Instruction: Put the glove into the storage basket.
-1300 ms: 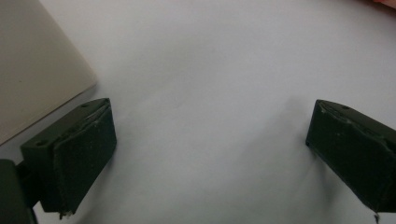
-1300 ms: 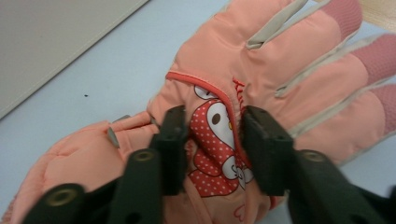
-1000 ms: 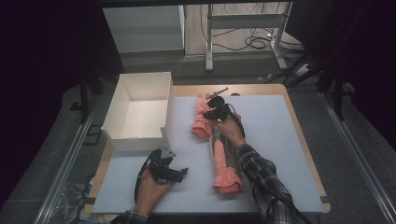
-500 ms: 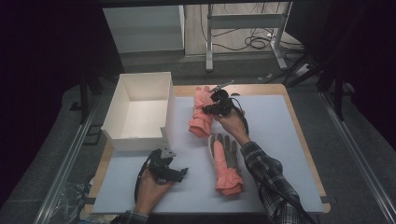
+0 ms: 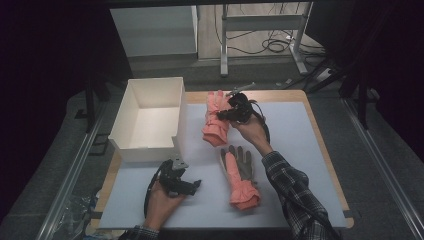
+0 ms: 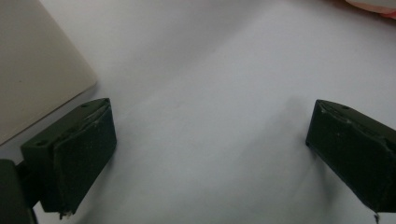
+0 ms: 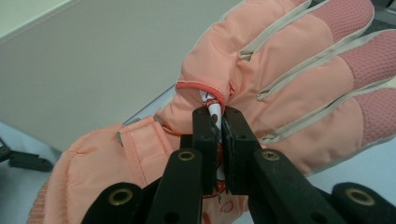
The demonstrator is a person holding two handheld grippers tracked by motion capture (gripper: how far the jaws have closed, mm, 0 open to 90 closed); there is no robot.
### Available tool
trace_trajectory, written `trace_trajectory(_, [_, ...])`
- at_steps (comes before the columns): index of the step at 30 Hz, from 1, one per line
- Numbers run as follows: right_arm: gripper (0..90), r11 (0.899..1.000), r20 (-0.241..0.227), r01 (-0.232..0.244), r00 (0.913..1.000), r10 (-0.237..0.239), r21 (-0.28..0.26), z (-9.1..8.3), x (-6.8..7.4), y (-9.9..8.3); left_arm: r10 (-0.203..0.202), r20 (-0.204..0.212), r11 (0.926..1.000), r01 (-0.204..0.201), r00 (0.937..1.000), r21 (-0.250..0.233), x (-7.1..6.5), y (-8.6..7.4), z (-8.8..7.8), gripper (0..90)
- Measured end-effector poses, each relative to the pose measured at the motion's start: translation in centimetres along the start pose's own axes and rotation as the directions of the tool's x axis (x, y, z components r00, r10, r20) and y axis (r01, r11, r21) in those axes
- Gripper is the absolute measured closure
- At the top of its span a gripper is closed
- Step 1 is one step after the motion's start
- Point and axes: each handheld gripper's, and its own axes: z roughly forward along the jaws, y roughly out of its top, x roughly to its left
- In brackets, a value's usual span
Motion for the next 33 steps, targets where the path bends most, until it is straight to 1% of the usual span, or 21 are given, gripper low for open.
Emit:
trace_trajectory(2, [84.7,1.0,-0.015,0.004,0.9999,-0.004,0.001,-0.5,0.1,0.1,0.0,0.0,1.0,0.0,1.0,0.0,0.0,0.0,0.0,1.6])
trace_trajectory(5, [84.7,1.0,-0.051,0.016,0.9986,-0.016,0.004,-1.5,0.4,0.2,0.0,0.0,1.0,0.0,1.0,0.0,0.0,0.0,0.0,1.6])
trace_trajectory(10, [84.5,0.999,-0.086,0.052,0.995,-0.05,0.014,-3.5,1.5,0.0,0.002,-0.001,1.0,-0.002,1.0,0.0,0.0,0.0,0.0,1.6])
trace_trajectory(14, [84.4,0.997,-0.108,0.077,0.9913,-0.075,0.017,-5.2,2.4,-0.6,0.004,-0.001,1.0,-0.004,1.0,0.0,0.0,0.0,0.0,1.6])
trace_trajectory(19, [84.4,0.995,-0.126,0.099,0.9876,-0.095,0.032,-6.9,3.3,-1.9,0.006,-0.003,1.0,-0.006,1.0,0.001,0.0,0.0,0.0,1.6])
trace_trajectory(26, [84.4,0.991,-0.14,0.122,0.9835,-0.114,0.048,-9.1,4.5,-4.5,0.004,-0.003,1.0,-0.004,1.0,-0.001,0.0,0.0,0.0,1.6])
trace_trajectory(33, [84.4,0.991,-0.15,0.13,0.981,-0.123,0.041,-11.1,5.5,-6.5,0.003,-0.003,1.0,-0.003,1.0,-0.002,0.0,0.0,0.0,1.6])
